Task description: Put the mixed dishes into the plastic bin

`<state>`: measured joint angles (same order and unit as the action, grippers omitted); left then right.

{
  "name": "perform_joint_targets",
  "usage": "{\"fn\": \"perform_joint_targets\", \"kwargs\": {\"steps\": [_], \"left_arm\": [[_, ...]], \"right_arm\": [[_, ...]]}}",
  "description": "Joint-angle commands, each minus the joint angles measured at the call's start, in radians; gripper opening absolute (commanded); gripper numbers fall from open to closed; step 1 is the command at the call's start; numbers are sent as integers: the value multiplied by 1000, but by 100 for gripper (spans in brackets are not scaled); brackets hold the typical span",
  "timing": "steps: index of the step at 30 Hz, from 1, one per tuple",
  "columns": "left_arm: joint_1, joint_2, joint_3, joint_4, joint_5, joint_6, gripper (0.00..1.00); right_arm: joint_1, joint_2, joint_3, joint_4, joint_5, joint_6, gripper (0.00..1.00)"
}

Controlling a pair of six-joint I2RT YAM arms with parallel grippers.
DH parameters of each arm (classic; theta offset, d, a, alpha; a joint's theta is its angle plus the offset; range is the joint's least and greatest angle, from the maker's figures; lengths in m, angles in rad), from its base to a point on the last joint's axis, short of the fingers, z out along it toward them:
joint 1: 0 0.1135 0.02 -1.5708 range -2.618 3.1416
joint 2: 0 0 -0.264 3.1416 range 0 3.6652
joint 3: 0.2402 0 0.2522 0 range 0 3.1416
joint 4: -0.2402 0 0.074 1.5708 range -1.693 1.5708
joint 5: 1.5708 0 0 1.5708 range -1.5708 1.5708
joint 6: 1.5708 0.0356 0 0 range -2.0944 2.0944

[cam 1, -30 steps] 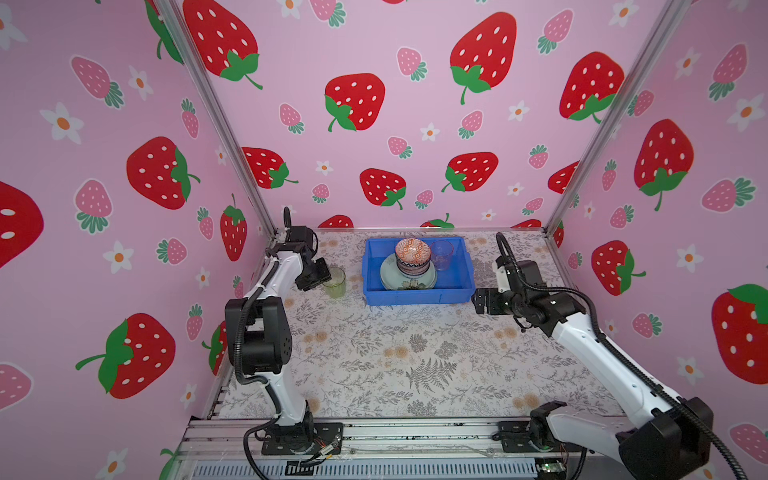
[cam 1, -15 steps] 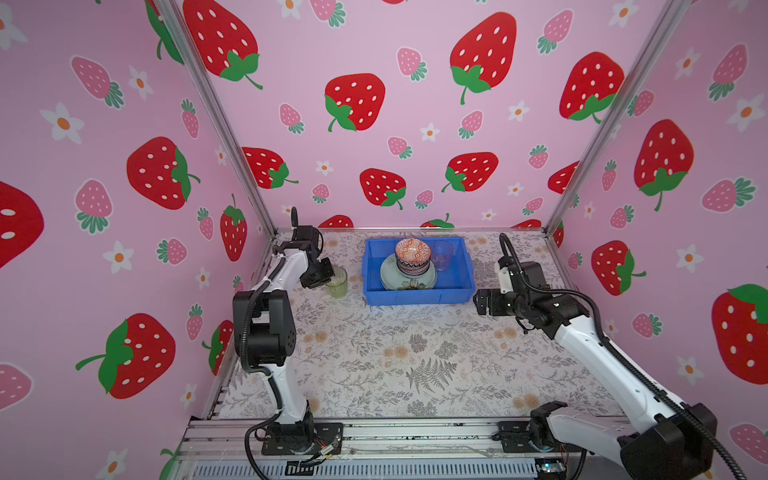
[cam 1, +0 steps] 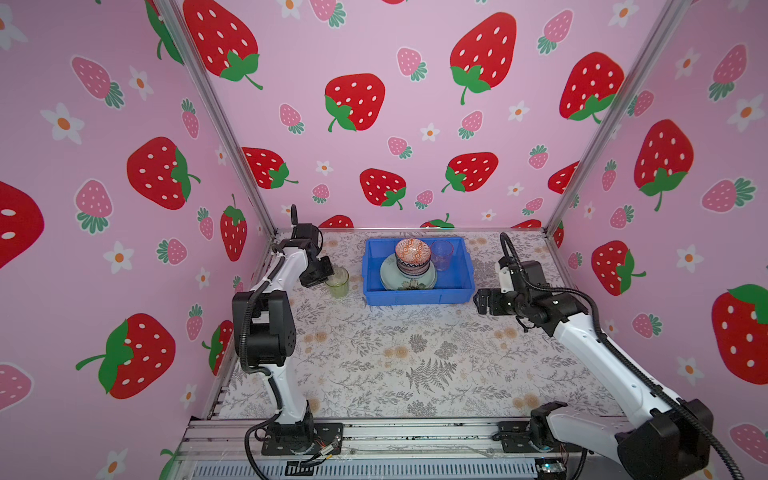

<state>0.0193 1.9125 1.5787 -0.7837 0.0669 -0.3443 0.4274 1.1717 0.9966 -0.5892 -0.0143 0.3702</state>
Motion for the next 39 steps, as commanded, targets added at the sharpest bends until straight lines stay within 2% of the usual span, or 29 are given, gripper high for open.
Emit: {"fn": "perform_joint_targets", "kwargs": {"steps": [1, 5, 6, 9, 25, 36, 39], "left_arm": [[-6, 30, 55, -40, -13, 15, 7], [-6, 48, 63, -51, -13, 19, 7], [-6, 49, 67, -56, -14, 21, 3], [-6, 48, 74, -63, -22, 27, 0], [-15, 32, 78, -69, -5, 28, 0], [-25, 62, 76, -57, 37, 15, 23], [-25, 66, 76, -58, 37, 16, 25]], "right_arm": [[-7, 7, 30, 17, -11, -1, 99], [-9, 16, 29, 28, -26, 4, 99], [-9, 18, 30, 30, -31, 3, 99], [-9, 25, 31, 29, -39, 1, 99], [-10, 32, 33, 25, -60, 4, 99], [-10, 42, 33, 25, -65, 5, 99], [-10, 42, 30, 27, -65, 6, 99]]}}
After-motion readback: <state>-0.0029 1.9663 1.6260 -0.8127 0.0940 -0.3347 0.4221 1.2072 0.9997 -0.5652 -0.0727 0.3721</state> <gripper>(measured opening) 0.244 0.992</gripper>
